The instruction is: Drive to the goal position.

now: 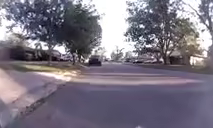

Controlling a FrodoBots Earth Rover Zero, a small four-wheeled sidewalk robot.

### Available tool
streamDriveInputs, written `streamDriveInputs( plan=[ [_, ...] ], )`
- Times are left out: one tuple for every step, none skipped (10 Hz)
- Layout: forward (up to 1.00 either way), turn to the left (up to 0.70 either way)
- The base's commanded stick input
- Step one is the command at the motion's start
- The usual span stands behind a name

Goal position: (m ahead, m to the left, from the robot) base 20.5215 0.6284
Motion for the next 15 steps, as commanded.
streamDriveInputs(
  plan=[
    [1.0, 0.0],
    [1.0, 0.0],
    [1.0, 0.0],
    [1.0, 0.0],
    [1.0, -0.02],
    [1.0, -0.2],
    [1.0, -0.27],
    [1.0, 0.0],
    [1.0, 0.0],
    [1.0, 0.0],
    [1.0, 0.0],
    [1.0, 0.0],
    [1.0, 0.0],
    [1.0, 0.0],
    [1.0, 0.0]
  ],
)
